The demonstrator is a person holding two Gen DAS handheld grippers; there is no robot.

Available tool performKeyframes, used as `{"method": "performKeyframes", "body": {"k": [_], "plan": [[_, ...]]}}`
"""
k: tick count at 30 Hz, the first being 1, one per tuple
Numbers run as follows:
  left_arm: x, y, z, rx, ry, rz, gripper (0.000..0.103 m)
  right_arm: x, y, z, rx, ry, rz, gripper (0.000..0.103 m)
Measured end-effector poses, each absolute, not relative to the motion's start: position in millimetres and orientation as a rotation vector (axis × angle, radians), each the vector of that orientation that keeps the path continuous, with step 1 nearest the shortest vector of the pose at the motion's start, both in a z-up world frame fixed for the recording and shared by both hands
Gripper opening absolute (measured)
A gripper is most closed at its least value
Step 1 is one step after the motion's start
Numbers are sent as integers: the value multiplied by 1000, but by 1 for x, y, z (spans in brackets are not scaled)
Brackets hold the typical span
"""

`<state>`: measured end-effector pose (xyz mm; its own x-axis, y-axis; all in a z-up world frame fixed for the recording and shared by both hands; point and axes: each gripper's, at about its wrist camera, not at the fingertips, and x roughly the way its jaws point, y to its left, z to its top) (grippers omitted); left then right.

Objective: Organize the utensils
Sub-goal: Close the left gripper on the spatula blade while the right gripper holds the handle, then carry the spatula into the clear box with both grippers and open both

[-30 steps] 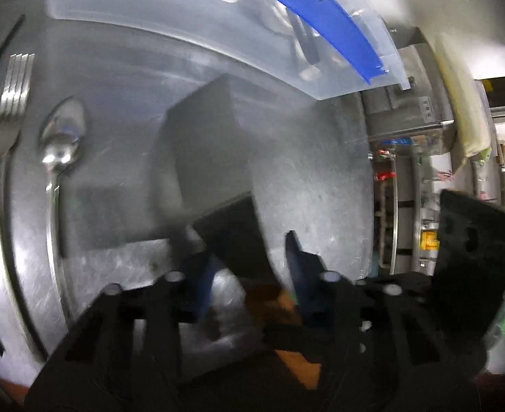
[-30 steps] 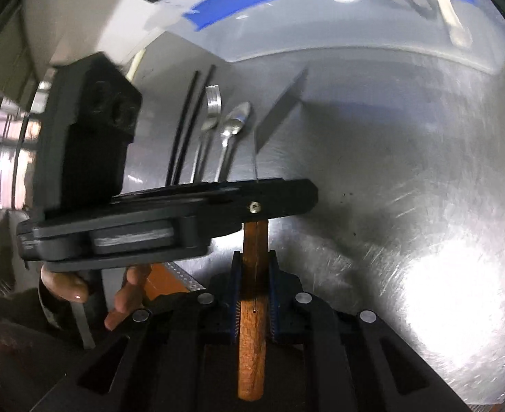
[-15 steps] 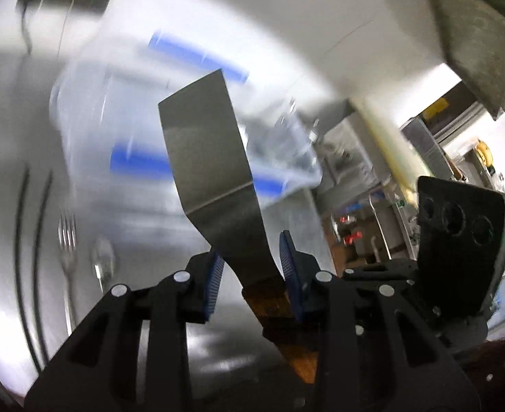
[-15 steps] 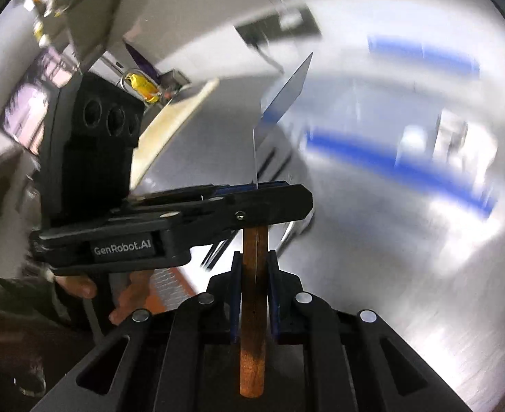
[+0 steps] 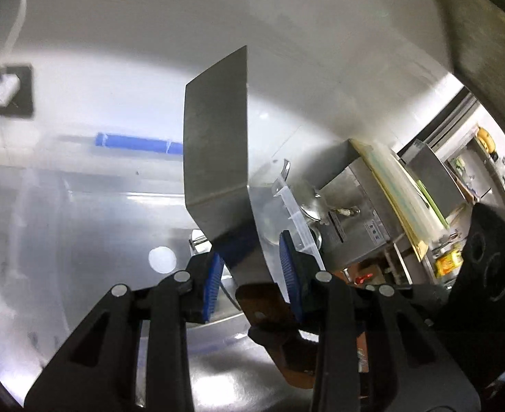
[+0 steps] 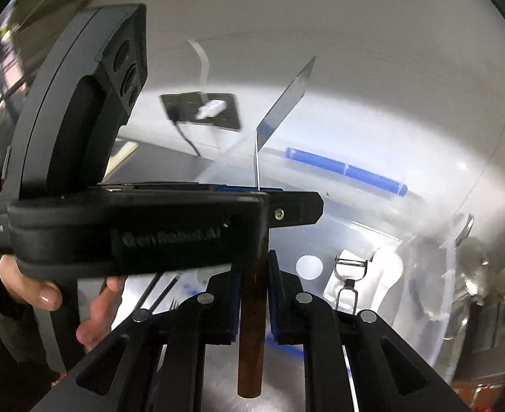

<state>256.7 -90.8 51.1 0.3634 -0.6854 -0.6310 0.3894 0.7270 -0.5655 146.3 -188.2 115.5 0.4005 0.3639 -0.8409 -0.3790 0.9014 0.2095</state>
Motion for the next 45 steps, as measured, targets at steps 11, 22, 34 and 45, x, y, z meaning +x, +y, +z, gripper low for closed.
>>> {"method": "performKeyframes", "body": {"k": [11,22,34,45], "plan": [[346,-116,-74,-393,1403,-670,31,237,-207,-1,170,1332,380,15],[361,-143,-130,-387,1615,-655,31,255,-203,-43,111,1479,281,15],[368,-136,-131,-334,1626,-595,36,261,-213,-77,173,1526,281,27],[286,-78,9,-311,1178,-575,58,190,-223,23,147,1269,358,28]]}}
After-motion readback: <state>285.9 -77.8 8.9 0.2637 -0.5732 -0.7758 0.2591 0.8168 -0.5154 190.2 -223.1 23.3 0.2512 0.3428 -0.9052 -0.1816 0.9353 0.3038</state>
